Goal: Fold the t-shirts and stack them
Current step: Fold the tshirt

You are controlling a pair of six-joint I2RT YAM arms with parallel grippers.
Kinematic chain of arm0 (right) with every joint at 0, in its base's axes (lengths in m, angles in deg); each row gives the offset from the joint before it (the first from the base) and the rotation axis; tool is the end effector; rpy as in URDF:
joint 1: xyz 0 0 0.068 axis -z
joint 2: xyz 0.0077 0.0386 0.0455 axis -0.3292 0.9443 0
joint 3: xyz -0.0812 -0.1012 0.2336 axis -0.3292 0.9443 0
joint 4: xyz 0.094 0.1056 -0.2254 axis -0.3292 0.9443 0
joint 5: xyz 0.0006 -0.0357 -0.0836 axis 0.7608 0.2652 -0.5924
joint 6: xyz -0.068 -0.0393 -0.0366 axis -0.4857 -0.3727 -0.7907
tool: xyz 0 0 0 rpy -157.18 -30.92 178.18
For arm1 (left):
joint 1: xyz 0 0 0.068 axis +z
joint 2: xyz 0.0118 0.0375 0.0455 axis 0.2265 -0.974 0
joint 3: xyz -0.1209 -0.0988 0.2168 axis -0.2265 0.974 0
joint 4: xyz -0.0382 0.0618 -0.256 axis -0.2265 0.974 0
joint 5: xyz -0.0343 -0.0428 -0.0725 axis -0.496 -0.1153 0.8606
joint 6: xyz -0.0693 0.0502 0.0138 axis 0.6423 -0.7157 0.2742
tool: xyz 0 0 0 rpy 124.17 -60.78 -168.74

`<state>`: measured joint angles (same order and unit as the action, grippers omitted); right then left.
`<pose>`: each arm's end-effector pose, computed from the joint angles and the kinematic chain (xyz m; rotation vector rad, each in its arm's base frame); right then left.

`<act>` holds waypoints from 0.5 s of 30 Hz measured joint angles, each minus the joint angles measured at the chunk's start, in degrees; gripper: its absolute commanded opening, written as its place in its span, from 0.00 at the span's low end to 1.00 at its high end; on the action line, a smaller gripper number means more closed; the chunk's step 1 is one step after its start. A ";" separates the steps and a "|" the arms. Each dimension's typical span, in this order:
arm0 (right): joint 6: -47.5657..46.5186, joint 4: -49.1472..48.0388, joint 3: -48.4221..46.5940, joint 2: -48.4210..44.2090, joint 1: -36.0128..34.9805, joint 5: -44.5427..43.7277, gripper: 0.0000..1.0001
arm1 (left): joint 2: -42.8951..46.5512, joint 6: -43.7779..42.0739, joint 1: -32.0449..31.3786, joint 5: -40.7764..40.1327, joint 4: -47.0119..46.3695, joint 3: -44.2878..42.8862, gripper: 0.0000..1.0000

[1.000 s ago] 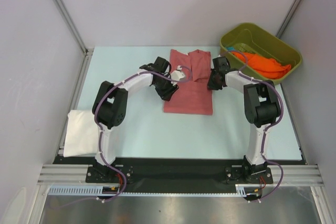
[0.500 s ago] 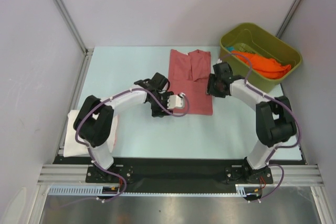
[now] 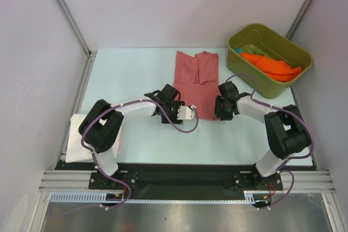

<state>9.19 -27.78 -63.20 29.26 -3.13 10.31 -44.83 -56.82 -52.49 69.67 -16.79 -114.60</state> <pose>0.3067 0.1249 0.1170 0.1260 2.7209 0.2423 0.2784 -0.2498 0.1233 2.0317 1.6790 -0.1733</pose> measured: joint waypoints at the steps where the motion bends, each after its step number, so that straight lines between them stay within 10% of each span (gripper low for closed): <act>1: 0.13 -0.44 0.35 -0.13 0.13 0.17 0.40 | -0.13 0.11 -0.11 -0.22 -0.85 0.57 0.55; 6: 0.94 -2.71 1.40 -0.22 1.05 2.78 0.04 | -0.50 0.83 -0.37 -1.44 -4.31 1.90 0.00; 15: 1.20 -1.16 2.32 -2.60 1.90 4.98 0.00 | -0.35 3.04 -0.42 -0.94 -1.29 1.33 0.00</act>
<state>10.40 -28.94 -60.89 26.66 -1.23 15.30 -45.18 -53.78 -52.90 68.73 -18.08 -113.27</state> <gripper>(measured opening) 0.031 0.016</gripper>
